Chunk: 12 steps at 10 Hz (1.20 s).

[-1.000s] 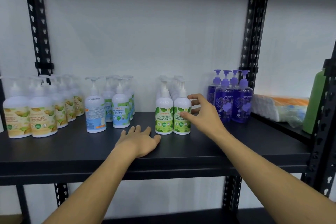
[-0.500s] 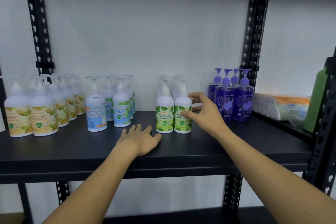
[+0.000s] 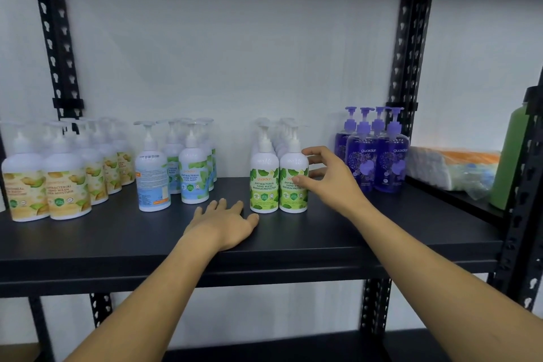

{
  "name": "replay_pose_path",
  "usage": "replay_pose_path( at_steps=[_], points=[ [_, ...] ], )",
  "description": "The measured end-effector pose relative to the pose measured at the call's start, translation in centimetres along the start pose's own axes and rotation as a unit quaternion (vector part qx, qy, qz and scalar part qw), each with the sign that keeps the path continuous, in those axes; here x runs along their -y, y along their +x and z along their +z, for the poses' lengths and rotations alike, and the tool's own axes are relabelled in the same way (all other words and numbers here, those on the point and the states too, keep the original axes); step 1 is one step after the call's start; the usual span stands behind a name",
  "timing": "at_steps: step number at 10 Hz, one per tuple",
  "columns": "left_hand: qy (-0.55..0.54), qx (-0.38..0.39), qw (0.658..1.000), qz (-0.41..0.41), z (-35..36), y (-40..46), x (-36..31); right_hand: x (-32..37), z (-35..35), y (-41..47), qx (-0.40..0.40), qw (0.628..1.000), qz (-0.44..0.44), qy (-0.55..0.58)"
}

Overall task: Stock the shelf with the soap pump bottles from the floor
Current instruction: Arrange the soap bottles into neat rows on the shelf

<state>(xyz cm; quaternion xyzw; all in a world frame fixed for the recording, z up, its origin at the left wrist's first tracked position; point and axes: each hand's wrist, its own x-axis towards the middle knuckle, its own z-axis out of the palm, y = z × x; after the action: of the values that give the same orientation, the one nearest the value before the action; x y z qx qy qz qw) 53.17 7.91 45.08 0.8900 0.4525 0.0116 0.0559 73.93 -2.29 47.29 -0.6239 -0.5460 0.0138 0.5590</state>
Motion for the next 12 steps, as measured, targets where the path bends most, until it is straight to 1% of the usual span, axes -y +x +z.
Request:
replay_pose_path(
  at_steps=[3, 4, 5, 6, 7, 8, 9, 10, 11, 12],
  points=[
    [-0.011, -0.01, 1.0, 0.008, 0.1, 0.1, 0.1, -0.1, 0.0, -0.3, -0.007, 1.0, 0.01, 0.0],
    [-0.029, -0.026, 0.999, 0.013, 0.0, 0.3, 0.3, 0.3, -0.5, -0.8, -0.044, 0.999, 0.01, -0.021],
    [-0.13, -0.063, 0.988, 0.044, -0.7, -0.3, 0.9, 1.7, -0.8, -1.6, -0.094, 0.993, -0.017, -0.065],
    [-0.209, -0.088, 0.972, 0.065, -1.8, -1.1, 2.0, 3.6, -0.1, -2.2, -0.12, 0.983, -0.075, -0.114],
    [-0.254, -0.173, 0.95, 0.062, -3.4, -1.9, 5.1, 6.4, 2.8, -3.0, -0.078, 0.978, -0.139, -0.133],
    [-0.292, -0.234, 0.926, 0.045, -4.8, -2.9, 8.5, 8.4, 7.0, -3.4, 0.017, 0.98, -0.149, -0.13],
    [-0.308, -0.278, 0.91, 0.024, -5.3, -3.4, 11.0, 9.2, 10.2, -3.4, 0.095, 0.978, -0.118, -0.141],
    [-0.328, -0.332, 0.884, -0.011, -5.3, -3.4, 14.1, 9.5, 13.8, -2.6, 0.176, 0.966, -0.029, -0.188],
    [-0.363, -0.356, 0.861, -0.024, -5.4, -2.8, 16.0, 9.5, 15.9, -1.6, 0.229, 0.944, 0.024, -0.238],
    [-0.401, -0.354, 0.844, -0.023, -5.5, -1.5, 17.4, 8.0, 18.4, -0.1, 0.25, 0.901, 0.105, -0.338]
  ],
)
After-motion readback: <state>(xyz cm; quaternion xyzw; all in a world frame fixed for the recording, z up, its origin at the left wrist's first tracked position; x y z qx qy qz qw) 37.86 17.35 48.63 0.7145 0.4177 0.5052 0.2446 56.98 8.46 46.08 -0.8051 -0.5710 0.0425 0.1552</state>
